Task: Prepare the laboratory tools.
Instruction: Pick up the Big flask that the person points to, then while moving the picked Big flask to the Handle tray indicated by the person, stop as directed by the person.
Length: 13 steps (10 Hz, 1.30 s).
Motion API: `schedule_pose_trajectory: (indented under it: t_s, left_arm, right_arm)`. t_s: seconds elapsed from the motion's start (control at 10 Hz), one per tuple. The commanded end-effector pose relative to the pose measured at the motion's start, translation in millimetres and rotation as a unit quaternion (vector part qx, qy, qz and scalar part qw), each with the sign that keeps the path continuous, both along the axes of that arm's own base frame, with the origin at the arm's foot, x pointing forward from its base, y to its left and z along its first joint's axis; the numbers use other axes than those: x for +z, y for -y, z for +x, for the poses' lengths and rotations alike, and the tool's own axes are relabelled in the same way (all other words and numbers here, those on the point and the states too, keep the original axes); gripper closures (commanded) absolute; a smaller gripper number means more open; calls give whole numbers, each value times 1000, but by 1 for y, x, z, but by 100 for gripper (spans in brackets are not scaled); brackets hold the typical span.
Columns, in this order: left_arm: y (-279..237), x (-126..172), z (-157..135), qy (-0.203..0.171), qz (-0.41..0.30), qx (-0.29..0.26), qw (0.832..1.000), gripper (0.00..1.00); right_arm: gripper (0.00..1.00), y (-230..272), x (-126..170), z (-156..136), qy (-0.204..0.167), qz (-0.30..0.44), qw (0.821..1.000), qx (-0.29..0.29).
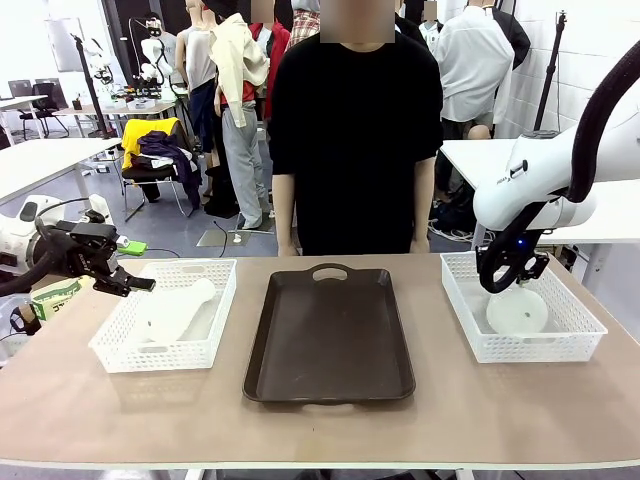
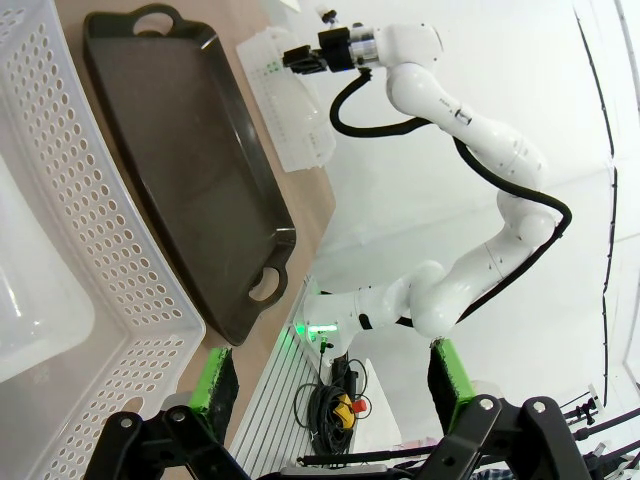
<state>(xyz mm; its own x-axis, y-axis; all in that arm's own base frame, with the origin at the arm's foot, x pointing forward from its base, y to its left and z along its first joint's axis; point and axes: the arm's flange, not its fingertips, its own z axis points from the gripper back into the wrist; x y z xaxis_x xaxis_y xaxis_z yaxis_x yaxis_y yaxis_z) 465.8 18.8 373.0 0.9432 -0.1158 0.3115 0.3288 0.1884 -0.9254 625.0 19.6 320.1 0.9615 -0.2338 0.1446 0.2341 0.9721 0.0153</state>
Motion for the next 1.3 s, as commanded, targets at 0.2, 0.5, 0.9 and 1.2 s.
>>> schedule_pose_trajectory:
  t_s: [0.2, 0.5, 0.9, 1.2]
  left_arm:
    - [-1, 2, 0, 4, -4, -1, 1000, 0]
    - [-1, 2, 0, 4, -4, -1, 1000, 0]
    - [-1, 2, 0, 4, -4, -1, 1000, 0]
    - [-1, 2, 0, 4, -4, -1, 1000, 0]
  right_arm:
    - [100, -1, -3, 10, -14, -16, 1000, 0]
    - [100, 0, 0, 3, -5, -1, 1000, -1]
    - [100, 0, 0, 3, -5, -1, 1000, -1]
    - [100, 0, 0, 3, -5, -1, 1000, -1]
